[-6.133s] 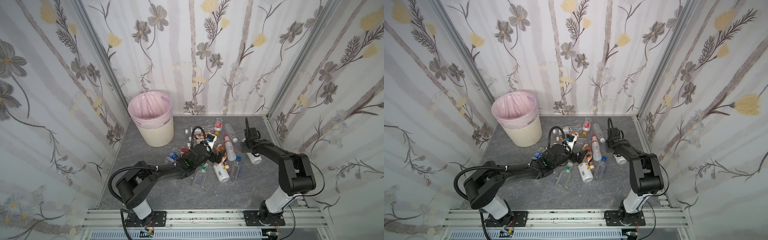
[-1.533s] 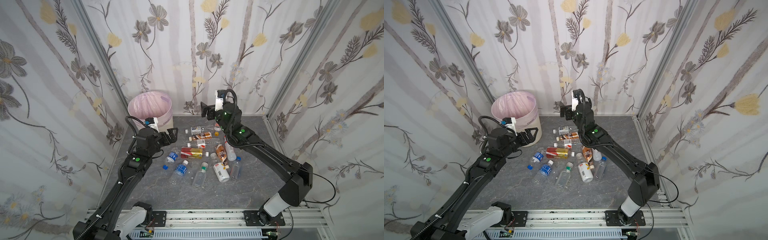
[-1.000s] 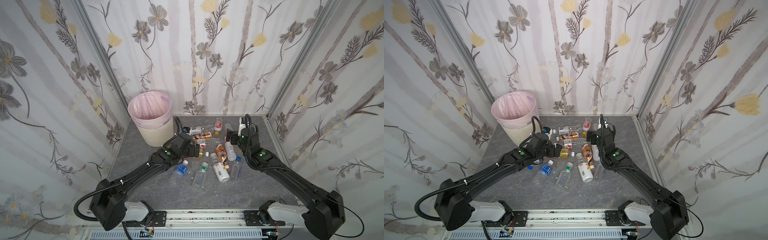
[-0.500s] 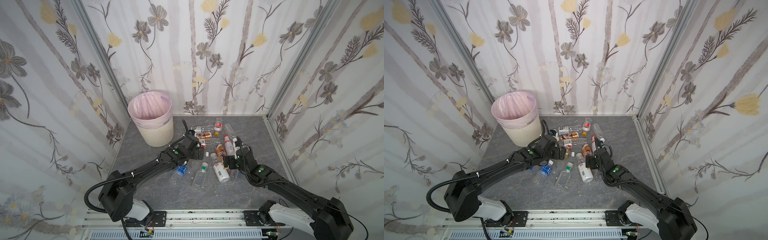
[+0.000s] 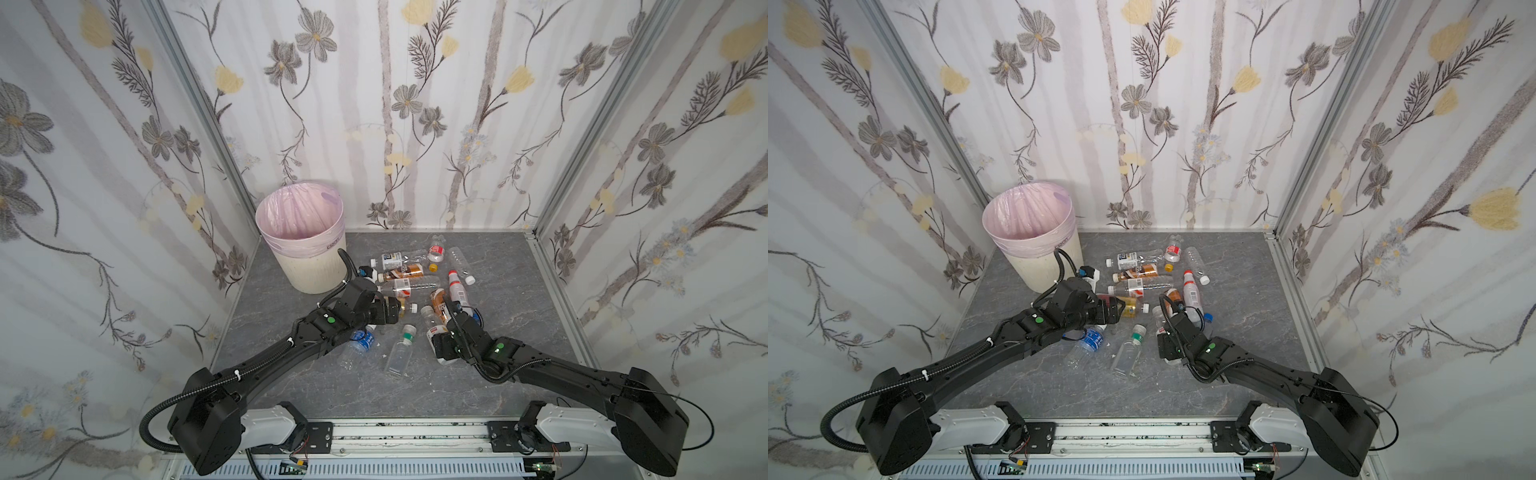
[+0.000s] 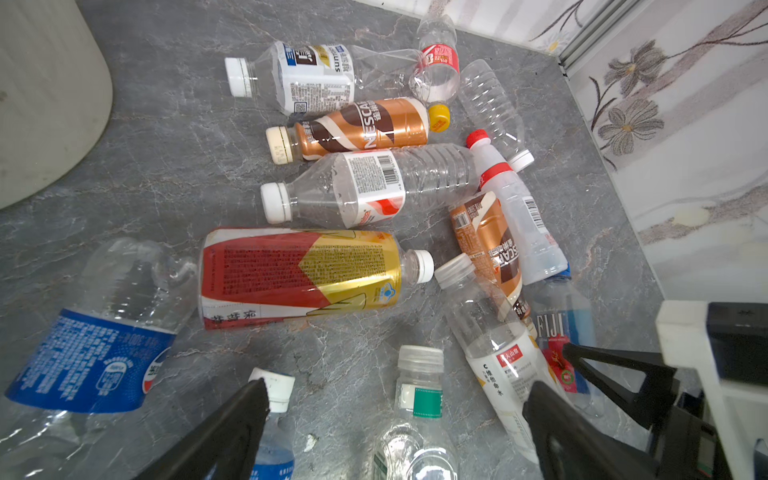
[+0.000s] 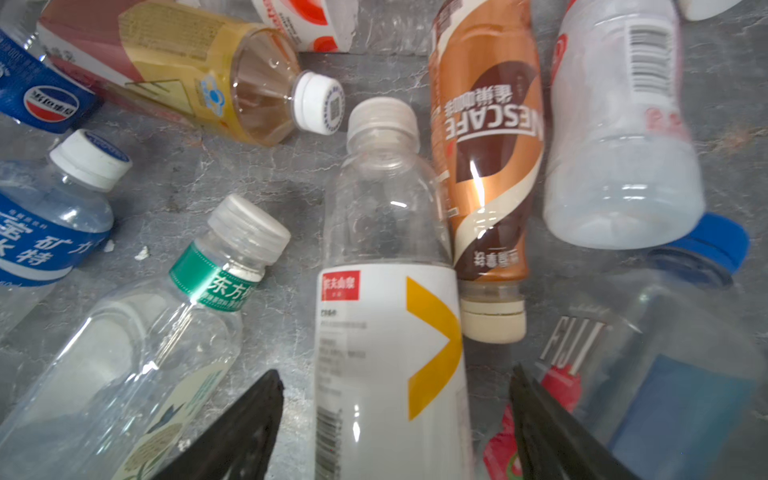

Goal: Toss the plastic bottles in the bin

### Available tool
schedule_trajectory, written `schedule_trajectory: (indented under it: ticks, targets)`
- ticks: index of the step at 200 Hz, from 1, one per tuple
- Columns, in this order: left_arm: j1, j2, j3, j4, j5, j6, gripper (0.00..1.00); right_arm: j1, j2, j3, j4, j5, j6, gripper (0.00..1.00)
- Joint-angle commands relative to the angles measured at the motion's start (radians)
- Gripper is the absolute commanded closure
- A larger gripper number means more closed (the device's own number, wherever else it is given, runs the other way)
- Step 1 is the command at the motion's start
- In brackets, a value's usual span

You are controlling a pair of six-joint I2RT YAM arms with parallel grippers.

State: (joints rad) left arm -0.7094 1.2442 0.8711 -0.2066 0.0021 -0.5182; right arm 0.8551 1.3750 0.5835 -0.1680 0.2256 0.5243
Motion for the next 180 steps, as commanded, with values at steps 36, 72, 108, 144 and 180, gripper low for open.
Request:
schedule_trajectory:
  ticks: [36, 72, 108, 144, 180]
  targets:
    - [0.004, -0.044, -0.041, 0.077, 0.033, -0.028, 0.00, 0.032, 0.057, 0.005, 0.035, 0.041, 0.047, 0.19]
    - [0.010, -0.046, -0.052, 0.084, 0.040, -0.030, 0.00, 0.044, 0.083, -0.004, 0.048, 0.055, 0.058, 0.20]
    - [0.014, -0.037, -0.053, 0.088, 0.048, -0.034, 0.00, 0.049, 0.124, -0.009, 0.064, 0.058, 0.066, 0.20]
    - [0.022, -0.038, -0.052, 0.093, 0.050, -0.043, 0.00, 0.050, 0.141, -0.011, 0.082, 0.058, 0.067, 0.25]
    - [0.037, -0.037, -0.051, 0.093, 0.051, -0.067, 0.00, 0.050, 0.144, 0.002, 0.088, 0.049, 0.059, 0.33]
